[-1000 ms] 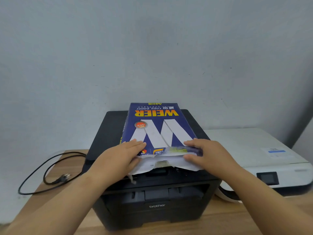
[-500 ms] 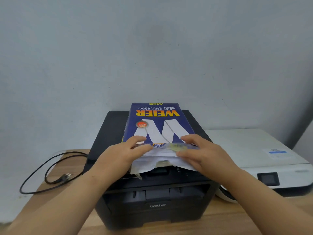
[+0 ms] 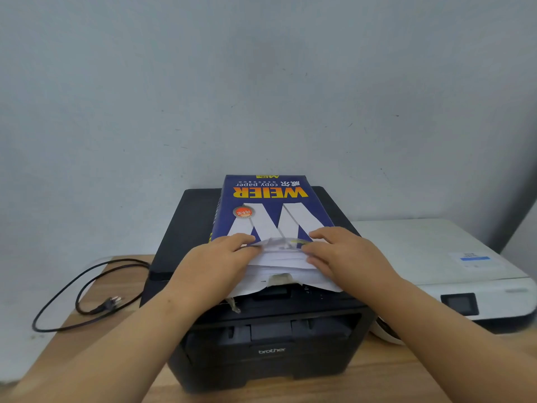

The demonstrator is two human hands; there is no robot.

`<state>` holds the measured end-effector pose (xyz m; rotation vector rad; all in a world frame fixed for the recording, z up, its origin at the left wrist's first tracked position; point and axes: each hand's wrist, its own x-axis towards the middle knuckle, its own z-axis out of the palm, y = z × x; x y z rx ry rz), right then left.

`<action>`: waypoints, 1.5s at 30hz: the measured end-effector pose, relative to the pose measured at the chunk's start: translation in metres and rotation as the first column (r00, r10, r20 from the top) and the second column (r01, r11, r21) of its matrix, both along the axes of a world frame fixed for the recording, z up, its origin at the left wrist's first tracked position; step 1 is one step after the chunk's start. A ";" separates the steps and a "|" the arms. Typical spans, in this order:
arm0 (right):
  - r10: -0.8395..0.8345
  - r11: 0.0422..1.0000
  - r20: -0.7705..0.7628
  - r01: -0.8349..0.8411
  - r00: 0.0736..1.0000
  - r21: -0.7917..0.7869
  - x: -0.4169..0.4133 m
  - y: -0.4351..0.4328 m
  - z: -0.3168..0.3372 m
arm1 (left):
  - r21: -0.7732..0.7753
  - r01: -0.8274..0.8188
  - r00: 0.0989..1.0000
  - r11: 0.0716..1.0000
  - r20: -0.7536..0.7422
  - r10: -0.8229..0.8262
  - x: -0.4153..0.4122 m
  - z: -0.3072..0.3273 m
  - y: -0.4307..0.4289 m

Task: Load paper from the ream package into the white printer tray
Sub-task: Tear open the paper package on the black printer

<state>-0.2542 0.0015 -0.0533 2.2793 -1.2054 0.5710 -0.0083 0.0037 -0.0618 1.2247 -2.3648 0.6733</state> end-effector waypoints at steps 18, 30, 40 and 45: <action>0.042 0.995 -0.070 -0.049 0.997 -0.092 -0.006 -0.008 -0.002 | -0.064 0.071 0.985 0.995 -0.155 -0.081 0.004 -0.017 -0.006; 0.138 0.963 -0.014 -0.138 0.990 -0.232 -0.003 -0.001 -0.006 | 0.006 0.051 0.994 0.999 -0.101 -0.050 -0.010 -0.001 0.000; 0.122 0.987 0.018 -0.120 0.992 -0.108 -0.008 0.001 -0.010 | 0.003 0.070 0.997 0.998 -0.026 -0.070 -0.015 0.001 0.002; 0.086 0.992 -0.014 -0.087 0.996 -0.095 -0.011 -0.001 -0.007 | 0.030 0.069 0.995 0.997 -0.075 -0.067 -0.015 -0.001 0.000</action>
